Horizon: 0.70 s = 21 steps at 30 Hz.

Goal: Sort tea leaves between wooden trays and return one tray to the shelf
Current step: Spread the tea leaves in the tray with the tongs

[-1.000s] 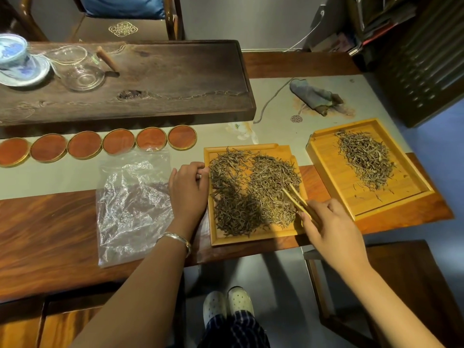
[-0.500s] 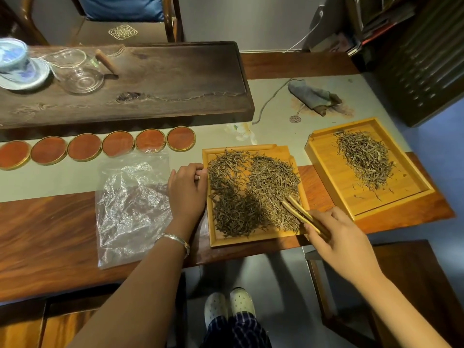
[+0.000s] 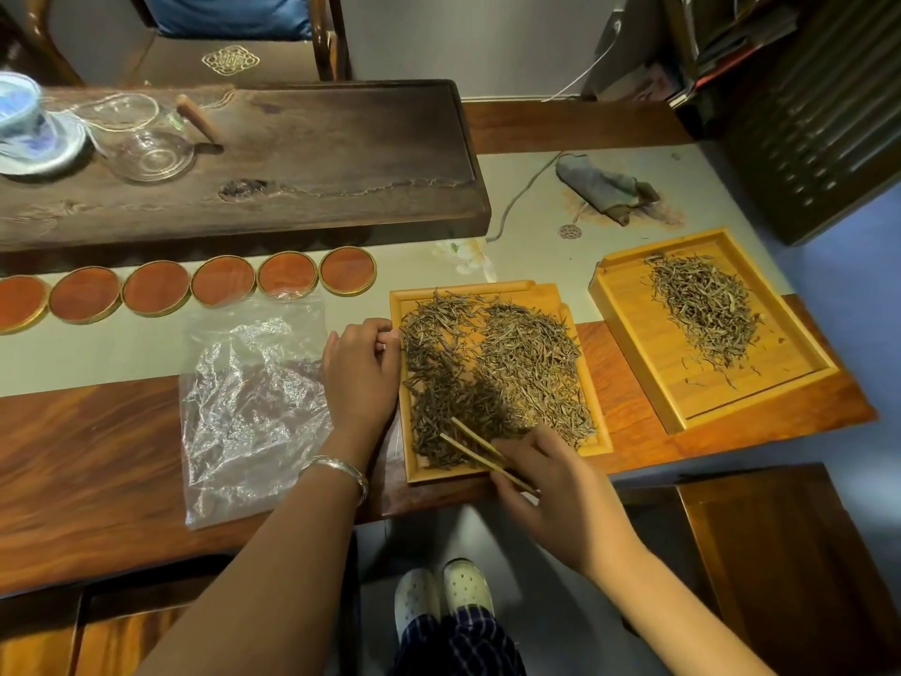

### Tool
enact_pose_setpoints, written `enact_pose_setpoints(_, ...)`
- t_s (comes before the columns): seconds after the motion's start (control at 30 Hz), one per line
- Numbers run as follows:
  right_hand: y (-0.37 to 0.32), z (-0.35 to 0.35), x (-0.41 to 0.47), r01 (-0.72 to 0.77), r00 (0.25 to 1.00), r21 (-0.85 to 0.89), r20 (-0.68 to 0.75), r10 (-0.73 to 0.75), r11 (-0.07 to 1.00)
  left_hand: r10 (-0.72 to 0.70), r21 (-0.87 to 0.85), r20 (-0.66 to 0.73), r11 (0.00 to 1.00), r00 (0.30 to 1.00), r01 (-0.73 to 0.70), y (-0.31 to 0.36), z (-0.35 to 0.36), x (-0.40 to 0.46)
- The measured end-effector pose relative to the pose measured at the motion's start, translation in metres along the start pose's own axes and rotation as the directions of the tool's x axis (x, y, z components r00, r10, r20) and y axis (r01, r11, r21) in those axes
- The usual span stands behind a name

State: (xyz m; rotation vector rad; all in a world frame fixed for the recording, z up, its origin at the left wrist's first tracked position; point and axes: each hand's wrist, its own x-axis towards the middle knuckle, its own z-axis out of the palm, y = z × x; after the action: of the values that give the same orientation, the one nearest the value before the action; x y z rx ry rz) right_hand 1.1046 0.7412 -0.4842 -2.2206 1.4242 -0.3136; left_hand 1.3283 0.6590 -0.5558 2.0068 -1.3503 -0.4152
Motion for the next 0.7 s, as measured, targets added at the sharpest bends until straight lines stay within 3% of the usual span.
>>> enact_pose_setpoints(0.33,0.000,0.004,-0.001,-0.012,1.000,0.000,0.007,0.012,1.000,-0.001,-0.007,-0.003,1.000,1.000,0.001,-0.002,0.002,0.001)
enact_pose_setpoints(0.7,0.037,-0.014,-0.030,-0.160,0.986,-0.048,-0.063,0.157,0.986,0.014,0.002,0.005,1.000,1.000,-0.014,-0.002,0.002,0.000)
